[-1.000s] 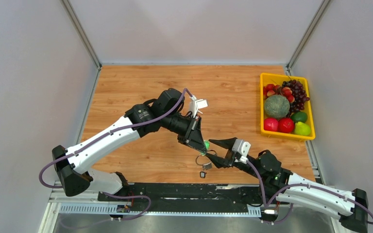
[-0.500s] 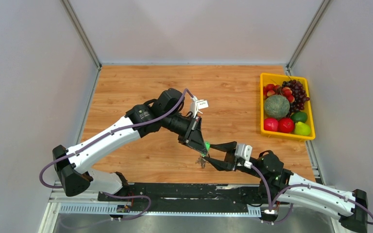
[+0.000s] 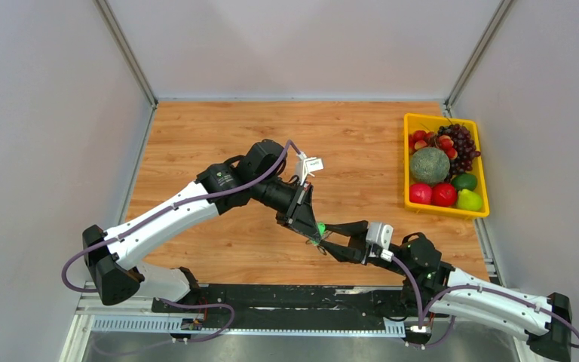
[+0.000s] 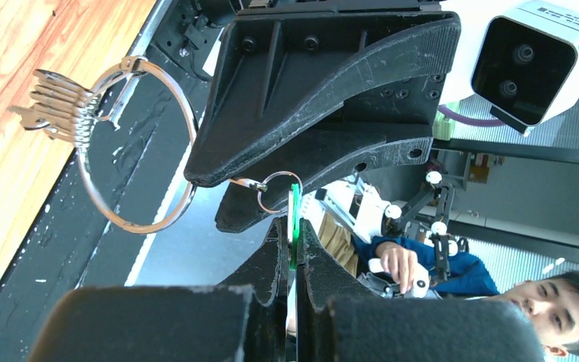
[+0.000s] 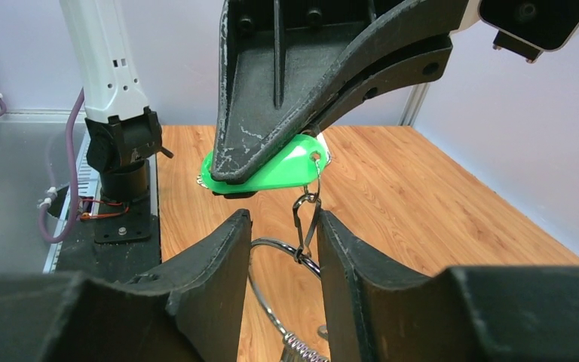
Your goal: Remove the keys from the keyring
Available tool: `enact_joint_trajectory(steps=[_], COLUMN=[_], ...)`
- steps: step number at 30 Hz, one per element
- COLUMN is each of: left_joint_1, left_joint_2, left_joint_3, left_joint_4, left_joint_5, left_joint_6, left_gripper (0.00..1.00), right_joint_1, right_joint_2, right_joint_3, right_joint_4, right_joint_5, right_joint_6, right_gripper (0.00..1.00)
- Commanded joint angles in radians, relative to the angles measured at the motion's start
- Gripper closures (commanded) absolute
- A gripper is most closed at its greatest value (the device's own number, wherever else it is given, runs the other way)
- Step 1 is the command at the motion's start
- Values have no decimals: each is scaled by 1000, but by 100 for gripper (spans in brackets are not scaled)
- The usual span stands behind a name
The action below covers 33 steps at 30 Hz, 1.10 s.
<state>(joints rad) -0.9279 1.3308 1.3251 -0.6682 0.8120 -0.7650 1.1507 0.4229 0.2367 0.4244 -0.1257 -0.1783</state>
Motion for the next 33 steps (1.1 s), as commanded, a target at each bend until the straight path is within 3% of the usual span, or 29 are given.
enact_joint_trajectory(steps=[1, 33], left_joint_1=[3, 3], left_joint_2=[-39, -53], left_joint_3=[1, 29], left_joint_4=[33, 18], left_joint_5=[33, 36], left_joint_6=[-10, -14], left_gripper=[100, 100], right_joint_1=[-1, -1], right_joint_2=[-17, -4], right_joint_3=[37, 48], right_joint_4=[51, 3], right_joint_5=[-29, -42], right_joint_6=[-1, 2], right_gripper=[59, 65])
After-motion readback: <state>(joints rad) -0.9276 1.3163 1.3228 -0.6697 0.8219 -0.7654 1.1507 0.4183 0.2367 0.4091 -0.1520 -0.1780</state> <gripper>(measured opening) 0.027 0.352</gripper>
